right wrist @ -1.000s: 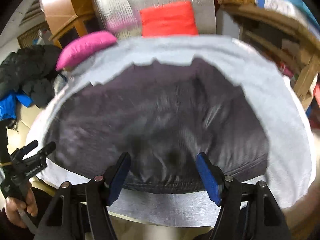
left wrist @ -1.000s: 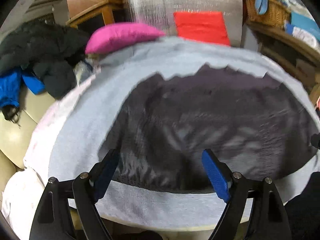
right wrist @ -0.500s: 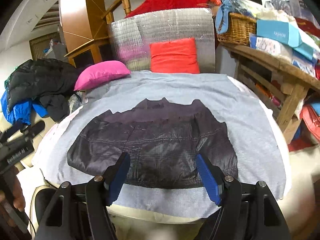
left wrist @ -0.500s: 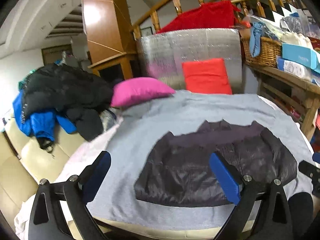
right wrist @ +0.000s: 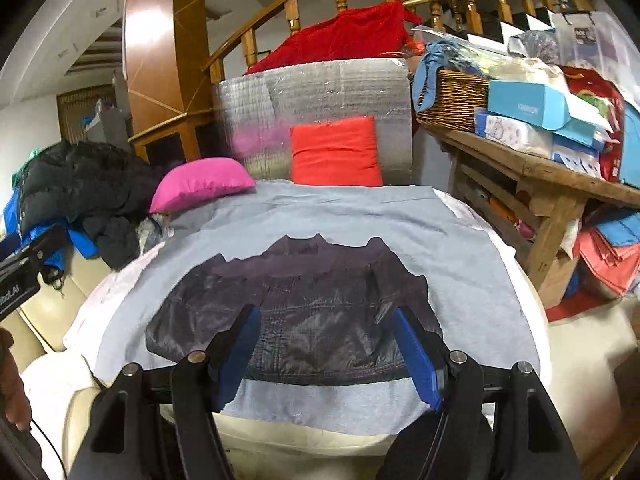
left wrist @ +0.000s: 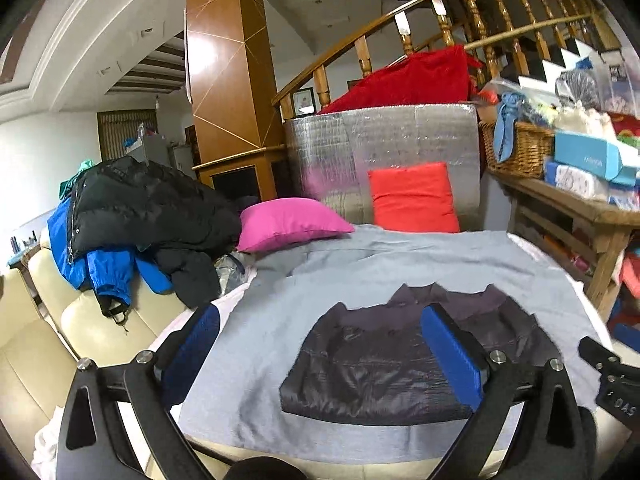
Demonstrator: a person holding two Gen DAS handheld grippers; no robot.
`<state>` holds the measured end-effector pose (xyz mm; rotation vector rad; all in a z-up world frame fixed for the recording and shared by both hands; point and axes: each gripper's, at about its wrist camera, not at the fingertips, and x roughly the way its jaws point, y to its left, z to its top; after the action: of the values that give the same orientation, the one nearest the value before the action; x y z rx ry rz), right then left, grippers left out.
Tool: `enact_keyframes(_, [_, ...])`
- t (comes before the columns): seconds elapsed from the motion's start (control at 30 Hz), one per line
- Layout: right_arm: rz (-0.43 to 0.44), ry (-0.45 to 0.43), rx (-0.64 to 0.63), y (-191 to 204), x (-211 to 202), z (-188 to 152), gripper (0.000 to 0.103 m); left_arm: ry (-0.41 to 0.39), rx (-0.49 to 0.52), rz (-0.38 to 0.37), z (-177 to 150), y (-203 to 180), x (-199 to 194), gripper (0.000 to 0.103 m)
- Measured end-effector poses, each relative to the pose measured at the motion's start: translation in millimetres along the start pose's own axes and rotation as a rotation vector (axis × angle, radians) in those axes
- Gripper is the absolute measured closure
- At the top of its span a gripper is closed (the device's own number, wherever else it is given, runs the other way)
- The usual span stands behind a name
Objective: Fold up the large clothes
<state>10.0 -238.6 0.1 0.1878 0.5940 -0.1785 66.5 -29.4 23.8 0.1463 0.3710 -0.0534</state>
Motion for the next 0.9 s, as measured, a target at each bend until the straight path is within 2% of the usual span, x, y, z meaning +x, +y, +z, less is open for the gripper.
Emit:
enact_keyframes(0.17, [-0.017,-0.008,0.027,0.3,-8.1,1.4,0.031,0.000,-0.007,-0.028,2.1,-1.4,-6.9,0.002])
enact_keyframes(0.3, [-0.021,-0.010,0.042,3.1,-10.7,-3.8,0.031,0.031,-0.022,-0.053,-6.6,-2.2,-3.0,0.002])
enact_keyframes(0.63, [-0.034,0.022,0.005,26.0,-1.6,-17.5,0.031,0.101,-0.016,-0.034,-34.5,0.1,0.0,0.002])
enact_keyframes(0.9, [-0.051,-0.013,-0.008,29.7,-6.6,-16.7,0.031,0.114,-0.017,-0.022,-37.6,7.5,1.4,0.002])
